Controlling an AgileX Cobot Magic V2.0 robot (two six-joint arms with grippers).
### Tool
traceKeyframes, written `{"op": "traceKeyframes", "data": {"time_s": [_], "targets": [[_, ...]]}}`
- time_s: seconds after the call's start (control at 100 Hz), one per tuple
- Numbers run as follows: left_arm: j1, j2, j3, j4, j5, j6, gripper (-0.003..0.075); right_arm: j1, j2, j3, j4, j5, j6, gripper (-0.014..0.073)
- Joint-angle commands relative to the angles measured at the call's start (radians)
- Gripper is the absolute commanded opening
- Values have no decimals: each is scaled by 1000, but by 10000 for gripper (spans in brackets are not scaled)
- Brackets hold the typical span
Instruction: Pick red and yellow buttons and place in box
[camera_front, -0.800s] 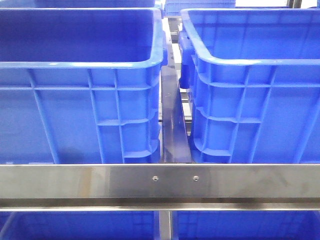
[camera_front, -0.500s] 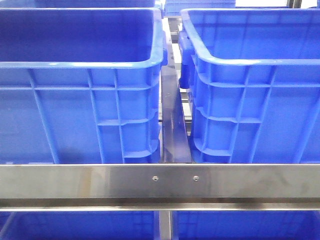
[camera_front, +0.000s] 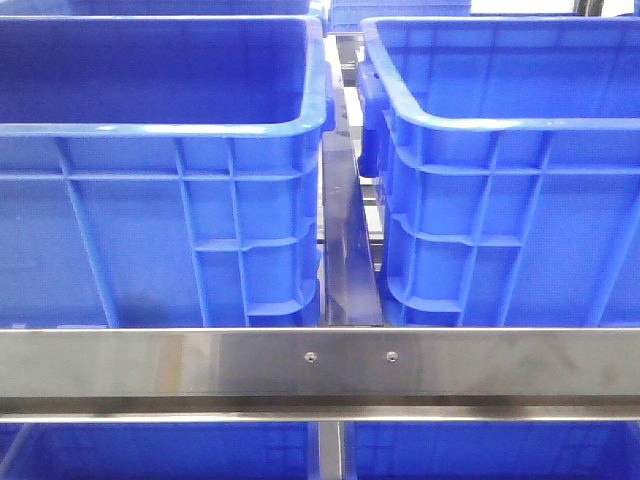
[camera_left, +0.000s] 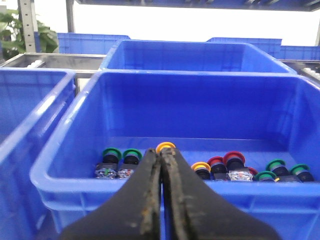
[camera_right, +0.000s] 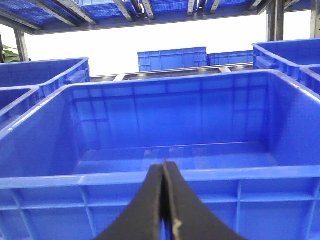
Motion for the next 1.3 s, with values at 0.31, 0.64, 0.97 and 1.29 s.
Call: {"op": "traceKeyframes", "data": {"time_s": [0.31, 0.64, 0.97, 1.29], "targets": [[1, 429, -554, -3, 445, 76, -19, -6, -26, -20, 0, -84, -3, -68], [1, 662, -706, -3, 569, 92, -19, -6, -26, -20, 0, -84, -3, -68], [1, 702, -706, -6, 569, 92, 38, -6, -26, -20, 0, -84, -3, -68], [1, 702, -706, -10, 569, 92, 487, -6, -26, -20, 0, -84, -3, -68]]}}
